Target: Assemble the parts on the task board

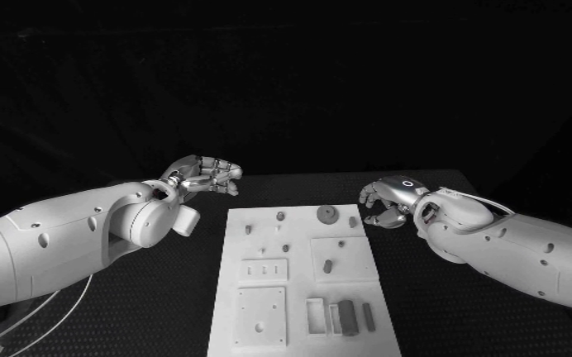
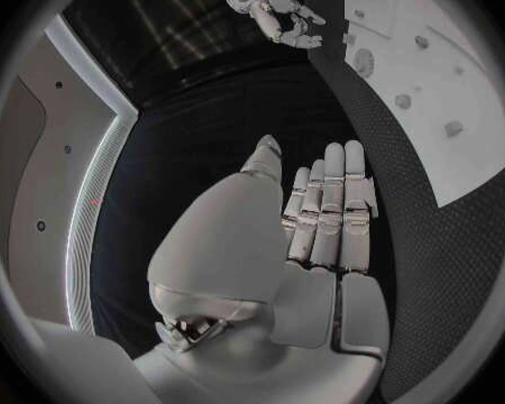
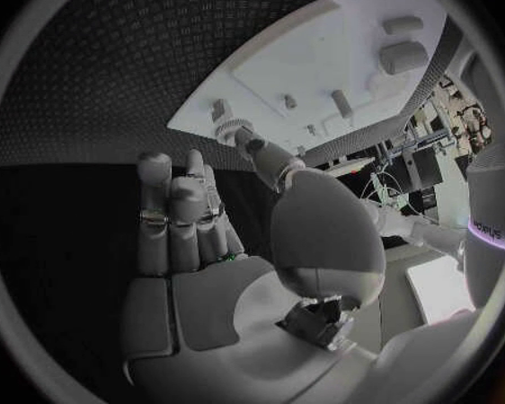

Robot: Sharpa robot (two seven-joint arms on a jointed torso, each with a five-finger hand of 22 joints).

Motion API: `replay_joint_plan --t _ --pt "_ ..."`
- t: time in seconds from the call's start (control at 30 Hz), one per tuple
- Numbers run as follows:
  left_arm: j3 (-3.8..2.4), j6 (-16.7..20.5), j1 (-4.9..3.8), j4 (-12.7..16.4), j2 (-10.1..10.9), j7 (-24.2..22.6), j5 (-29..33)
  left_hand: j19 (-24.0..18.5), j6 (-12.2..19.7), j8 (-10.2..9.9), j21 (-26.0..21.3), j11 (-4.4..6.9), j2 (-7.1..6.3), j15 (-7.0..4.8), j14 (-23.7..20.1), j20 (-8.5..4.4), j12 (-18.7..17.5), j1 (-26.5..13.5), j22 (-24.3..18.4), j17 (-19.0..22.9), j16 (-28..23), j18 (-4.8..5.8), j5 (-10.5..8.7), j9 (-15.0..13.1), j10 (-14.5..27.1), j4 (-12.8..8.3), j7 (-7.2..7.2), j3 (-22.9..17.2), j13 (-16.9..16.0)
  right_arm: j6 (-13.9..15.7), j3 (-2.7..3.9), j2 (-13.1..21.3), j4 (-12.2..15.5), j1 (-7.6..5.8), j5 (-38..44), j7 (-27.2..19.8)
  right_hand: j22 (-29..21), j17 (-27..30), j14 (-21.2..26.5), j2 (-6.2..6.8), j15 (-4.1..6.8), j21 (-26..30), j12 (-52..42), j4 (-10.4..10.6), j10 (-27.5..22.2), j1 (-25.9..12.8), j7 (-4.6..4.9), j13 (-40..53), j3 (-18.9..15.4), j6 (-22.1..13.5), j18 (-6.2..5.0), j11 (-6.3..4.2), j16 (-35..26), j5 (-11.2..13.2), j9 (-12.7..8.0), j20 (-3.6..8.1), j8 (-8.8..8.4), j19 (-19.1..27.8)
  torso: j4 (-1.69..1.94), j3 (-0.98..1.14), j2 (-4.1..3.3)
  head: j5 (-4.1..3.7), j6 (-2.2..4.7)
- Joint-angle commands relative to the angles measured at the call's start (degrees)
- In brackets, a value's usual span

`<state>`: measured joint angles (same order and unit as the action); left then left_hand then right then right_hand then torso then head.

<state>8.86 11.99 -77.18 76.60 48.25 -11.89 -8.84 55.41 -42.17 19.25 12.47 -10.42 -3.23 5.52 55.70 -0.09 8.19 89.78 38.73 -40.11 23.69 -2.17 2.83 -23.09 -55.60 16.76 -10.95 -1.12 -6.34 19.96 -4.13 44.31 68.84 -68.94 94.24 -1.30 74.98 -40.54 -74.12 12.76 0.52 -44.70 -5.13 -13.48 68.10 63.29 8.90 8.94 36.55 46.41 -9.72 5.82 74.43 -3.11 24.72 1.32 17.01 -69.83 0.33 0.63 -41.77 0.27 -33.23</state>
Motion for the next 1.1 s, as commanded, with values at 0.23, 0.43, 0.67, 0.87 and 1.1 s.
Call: replay_joint_plan --t 0.23,0.43,0.67,0.87,1.1 --pt "-0.04 -1.22 0.03 -0.07 -0.38 -0.70 -0.07 0.28 -0.36 0.03 -0.26 -0.17 0.12 -0.06 0.21 -0.12 0.08 -0.37 0.07 -0.16 -0.37 -0.87 0.18 0.11 -0.23 -0.11 -1.05 0.20 -0.07 0.80 0.08 -2.94 -0.68 -0.03 0.83 2.24 0.69 0.31 0.21 1.12 0.11 0.29 0.02 1.66 -0.30 -1.06 0.63 0.47 -0.24 -0.62 -5.28 0.03 0.14 0.24 -0.06 0.37 -0.12 -0.24 0.12 -0.10 -0.02 0.08 -0.11" --pt "-0.04 -1.21 0.03 -0.12 -0.63 -0.71 -0.07 0.28 -0.35 0.01 -0.28 -0.18 0.13 -0.06 0.22 -0.12 0.04 -0.38 0.07 -0.20 -0.41 -0.87 0.18 0.13 -0.21 -0.11 -1.04 0.22 -0.06 0.18 0.11 -6.29 -2.97 -0.07 2.40 4.49 0.71 0.48 0.28 1.69 -0.10 0.44 0.37 2.73 -0.91 -2.30 0.62 0.68 -0.47 -1.17 -5.28 0.25 0.21 0.24 -0.13 0.37 -0.24 -0.17 0.23 -0.21 -0.03 0.14 -0.23" --pt "-0.04 -1.25 0.03 0.01 -0.69 -0.66 -0.07 0.28 -0.35 0.00 -0.29 -0.19 0.14 -0.06 0.23 -0.13 0.02 -0.38 0.07 -0.24 -0.45 -0.86 0.18 0.14 -0.20 -0.12 -1.03 0.23 -0.06 -0.63 0.13 -10.52 -7.71 -0.09 3.33 4.96 0.73 0.58 0.33 1.82 -0.30 0.52 0.71 2.88 -1.52 -2.21 0.47 0.75 -0.29 -1.50 -5.28 0.46 0.27 0.23 -0.16 0.45 -0.28 -0.13 0.20 -0.17 -0.08 0.20 -0.38" --pt "-0.05 -1.30 0.02 0.42 -0.77 -0.61 -0.08 0.29 -0.35 -0.01 -0.30 -0.19 0.15 -0.06 0.23 -0.13 0.00 -0.39 0.08 -0.27 -0.48 -0.86 0.18 0.15 -0.19 -0.12 -1.03 0.24 -0.05 -2.32 0.14 -13.87 -11.83 -0.08 4.08 4.81 0.76 0.65 0.35 1.69 -0.43 0.56 0.88 2.77 -1.88 -1.90 0.33 0.83 -0.13 -1.80 -5.28 0.59 0.35 0.23 -0.18 0.50 -0.32 -0.11 0.23 -0.07 -0.17 0.39 -0.48" --pt "-0.06 -1.32 0.01 0.82 -0.71 -0.53 -0.10 0.28 -0.35 -0.02 -0.32 -0.20 0.14 -0.06 0.24 -0.13 -0.02 -0.39 0.08 -0.31 -0.52 -0.85 0.18 0.16 -0.18 -0.12 -1.02 0.25 -0.05 -3.06 0.14 -16.86 -14.98 0.15 4.20 4.20 0.79 0.69 0.37 1.47 -0.44 0.56 0.87 2.66 -1.92 -1.73 0.32 0.92 -0.08 -1.87 -5.28 0.59 0.40 0.23 -0.17 0.51 -0.29 -0.10 0.73 -0.05 -0.62 0.15 -0.38"
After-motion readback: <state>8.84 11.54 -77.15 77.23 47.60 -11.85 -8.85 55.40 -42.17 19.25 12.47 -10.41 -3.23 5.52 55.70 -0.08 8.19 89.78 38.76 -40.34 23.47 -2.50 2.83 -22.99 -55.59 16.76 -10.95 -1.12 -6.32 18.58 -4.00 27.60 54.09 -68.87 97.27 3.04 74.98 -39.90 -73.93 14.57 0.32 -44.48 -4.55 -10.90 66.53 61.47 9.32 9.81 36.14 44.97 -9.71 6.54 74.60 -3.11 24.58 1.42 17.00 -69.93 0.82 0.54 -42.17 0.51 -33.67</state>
